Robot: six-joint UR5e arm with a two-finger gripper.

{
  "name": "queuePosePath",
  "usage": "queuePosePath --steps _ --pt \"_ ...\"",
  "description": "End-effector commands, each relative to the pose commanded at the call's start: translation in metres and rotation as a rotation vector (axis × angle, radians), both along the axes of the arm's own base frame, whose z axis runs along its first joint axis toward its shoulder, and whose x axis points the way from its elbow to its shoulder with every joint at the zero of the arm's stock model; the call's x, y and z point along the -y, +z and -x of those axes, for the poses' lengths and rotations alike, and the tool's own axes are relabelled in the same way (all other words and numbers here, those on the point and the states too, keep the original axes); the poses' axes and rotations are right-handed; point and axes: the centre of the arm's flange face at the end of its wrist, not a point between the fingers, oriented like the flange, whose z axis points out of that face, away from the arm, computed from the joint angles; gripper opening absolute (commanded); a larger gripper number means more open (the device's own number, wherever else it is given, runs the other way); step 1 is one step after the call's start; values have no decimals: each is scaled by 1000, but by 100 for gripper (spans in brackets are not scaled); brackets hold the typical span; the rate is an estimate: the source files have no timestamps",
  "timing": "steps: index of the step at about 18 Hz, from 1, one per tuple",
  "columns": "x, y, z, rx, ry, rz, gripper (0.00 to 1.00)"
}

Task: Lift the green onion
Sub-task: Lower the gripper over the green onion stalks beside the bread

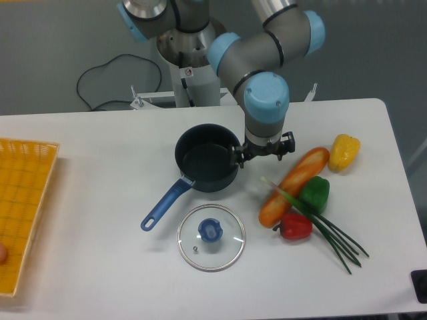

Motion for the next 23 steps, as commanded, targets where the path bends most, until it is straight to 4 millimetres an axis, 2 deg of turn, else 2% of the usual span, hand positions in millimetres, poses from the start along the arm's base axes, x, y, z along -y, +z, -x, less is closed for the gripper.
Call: queuePosePath --steps 3,12,19,23 --pt "5 -5 3 12 13 -2 100" --pt "1 -38 6 6 84 0 100" --pt "1 -47 8 12 101 6 100" --pt "-3 -54 9 -1 123 3 96"
